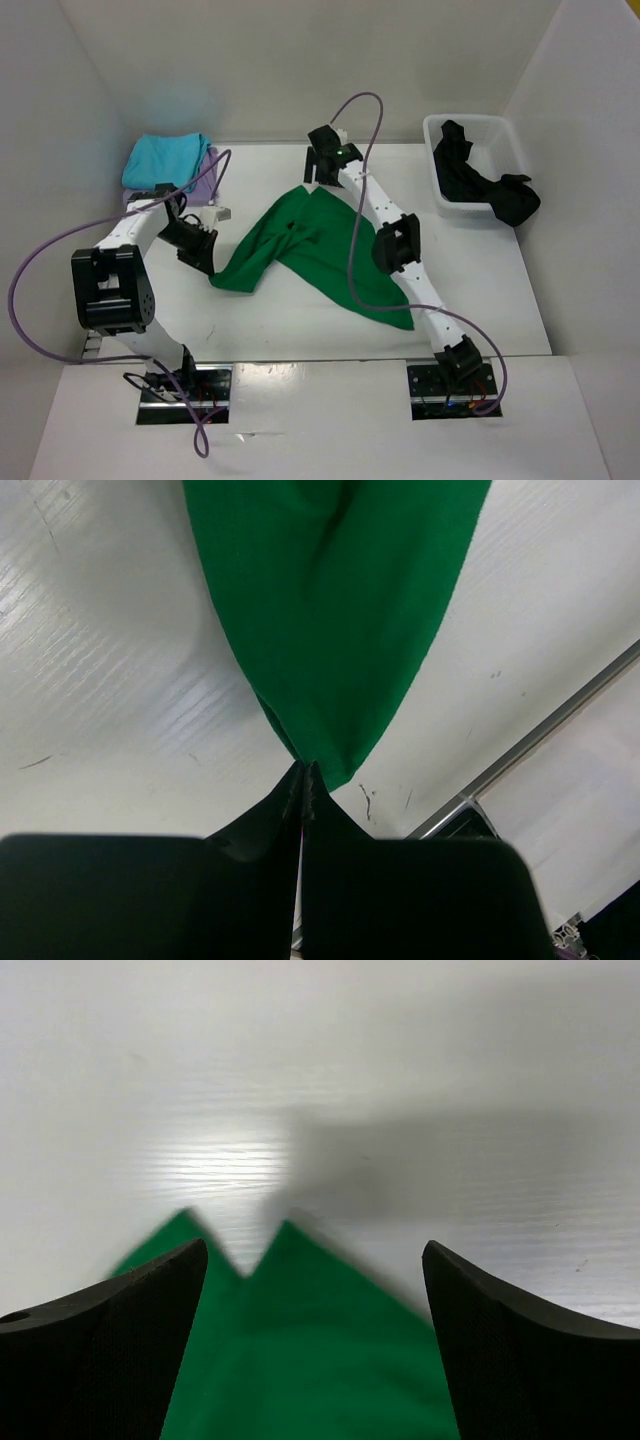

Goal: Fold and stack the t-shirts
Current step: Flatten out the tshirt

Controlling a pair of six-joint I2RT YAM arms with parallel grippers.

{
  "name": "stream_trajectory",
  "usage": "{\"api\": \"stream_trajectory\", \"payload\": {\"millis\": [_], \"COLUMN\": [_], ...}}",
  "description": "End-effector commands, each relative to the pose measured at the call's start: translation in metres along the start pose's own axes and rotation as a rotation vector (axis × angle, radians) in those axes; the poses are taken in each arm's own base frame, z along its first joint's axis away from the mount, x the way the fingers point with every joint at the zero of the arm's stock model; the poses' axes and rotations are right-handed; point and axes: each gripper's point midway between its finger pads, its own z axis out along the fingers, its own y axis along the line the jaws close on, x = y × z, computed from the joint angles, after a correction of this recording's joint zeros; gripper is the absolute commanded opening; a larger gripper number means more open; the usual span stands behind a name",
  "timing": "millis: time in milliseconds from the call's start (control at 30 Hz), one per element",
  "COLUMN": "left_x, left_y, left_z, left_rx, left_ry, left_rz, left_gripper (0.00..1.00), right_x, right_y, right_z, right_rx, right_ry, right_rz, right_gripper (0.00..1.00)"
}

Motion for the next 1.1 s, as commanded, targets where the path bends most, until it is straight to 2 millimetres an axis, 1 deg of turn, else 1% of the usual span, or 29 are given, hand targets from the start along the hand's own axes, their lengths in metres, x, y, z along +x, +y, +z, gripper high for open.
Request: {"api": "stream_trajectory", "payload": {"millis": [0,33,67,133,167,233,267,300,333,367,433,467,533,567,600,633,667,700,733,767,800,833,867,900,933,967,1000,1033,1067], "left_x": [0.004,0.006,0.006,0.006,0.006,0.002,0.002,0.002,0.002,0.002,0.002,0.003,0.0,0.0,-0.006,-0.014,-0.026,-0.038,-0.053,-0.09,-0.109,-0.126,-0.146,-0.171,-0.183,-0.195,-0.199,-0.203,-0.206], "left_y": [0.002,0.003,0.003,0.007,0.007,0.008,0.008,0.008,0.008,0.008,0.008,0.009,0.009,0.009,0.013,0.015,0.02,0.029,0.032,0.04,0.044,0.046,0.049,0.043,0.034,0.027,0.019,0.011,-0.004], "left_z": [0.006,0.008,0.008,0.01,0.01,0.008,0.008,0.008,0.008,0.008,0.008,0.008,0.005,0.005,0.001,-0.004,-0.01,-0.021,-0.033,-0.066,-0.088,-0.112,-0.136,-0.179,-0.204,-0.223,-0.235,-0.25,-0.245], "left_rx": [0.018,0.024,0.024,0.022,0.022,0.016,0.016,0.016,0.016,0.016,0.016,0.009,-0.001,-0.001,-0.025,-0.04,-0.063,-0.087,-0.098,-0.16,-0.188,-0.195,-0.23,-0.291,-0.328,-0.344,-0.351,-0.373,-0.354], "left_ry": [0.021,0.029,0.03,0.042,0.042,0.034,0.034,0.034,0.034,0.034,0.034,0.04,0.027,0.027,0.01,-0.01,-0.041,-0.097,-0.15,-0.258,-0.33,-0.418,-0.501,-0.608,-0.674,-0.738,-0.765,-0.796,-0.786], "left_rz": [-0.022,-0.028,-0.028,-0.032,-0.032,-0.027,-0.027,-0.027,-0.027,-0.027,-0.027,-0.027,-0.018,-0.018,-0.012,-0.012,0.008,-0.018,-0.022,0.018,0.026,-0.002,0.02,0.073,0.102,0.128,0.153,0.18,0.215], "left_gripper": [0.0,0.0,0.0,0.0,0.0,0.0,0.0,0.0,0.0,0.0,0.0,0.0,0.0,0.0,0.0,0.0,0.0,0.0,0.0,0.0,0.0,0.0,0.0,0.0,0.0,0.0,0.0,0.0,0.0], "right_x": [0.02,0.034,0.047,0.071,0.08,0.096,0.096,0.099,0.091,0.089,0.079,0.065,0.048,0.03,0.017,-0.004,-0.035,-0.064,-0.09,-0.129,-0.155,-0.178,-0.193,-0.211,-0.217,-0.22,-0.212,-0.203,-0.189], "right_y": [0.007,0.002,0.005,-0.005,-0.01,-0.004,0.001,0.005,0.008,0.015,0.017,0.02,0.015,0.02,0.014,0.014,0.02,0.008,0.005,-0.002,-0.01,-0.028,-0.038,-0.051,-0.06,-0.073,-0.083,-0.087,-0.085], "right_z": [-0.008,0.004,0.009,0.023,0.025,0.023,0.018,0.013,0.006,0.0,-0.007,-0.018,-0.028,-0.045,-0.051,-0.065,-0.095,-0.114,-0.137,-0.188,-0.219,-0.246,-0.275,-0.326,-0.348,-0.362,-0.38,-0.382,-0.38], "right_rx": [-0.027,-0.01,-0.005,0.03,0.045,0.042,0.036,0.04,0.03,0.018,0.02,0.012,0.017,-0.005,0.012,-0.006,-0.041,-0.05,-0.073,-0.113,-0.134,-0.16,-0.186,-0.227,-0.25,-0.271,-0.267,-0.257,-0.252], "right_ry": [0.065,0.095,0.119,0.179,0.205,0.241,0.239,0.243,0.227,0.219,0.194,0.16,0.134,0.097,0.066,0.022,-0.057,-0.114,-0.181,-0.285,-0.36,-0.413,-0.457,-0.527,-0.552,-0.551,-0.538,-0.513,-0.472], "right_rz": [-0.082,-0.091,-0.108,-0.127,-0.135,-0.159,-0.166,-0.18,-0.175,-0.181,-0.167,-0.158,-0.143,-0.129,-0.117,-0.094,-0.08,-0.049,-0.04,-0.003,0.023,0.045,0.065,0.089,0.089,0.093,0.08,0.076,0.054], "right_gripper": [0.93,0.93,0.93,0.91,0.84,0.75,0.63,0.57,0.5,0.34,0.15,0.0,0.0,0.0,0.0,0.0,0.0,0.0,0.0,0.0,0.0,0.0,0.0,0.0,0.0,0.0,0.0,0.0,0.0]}}
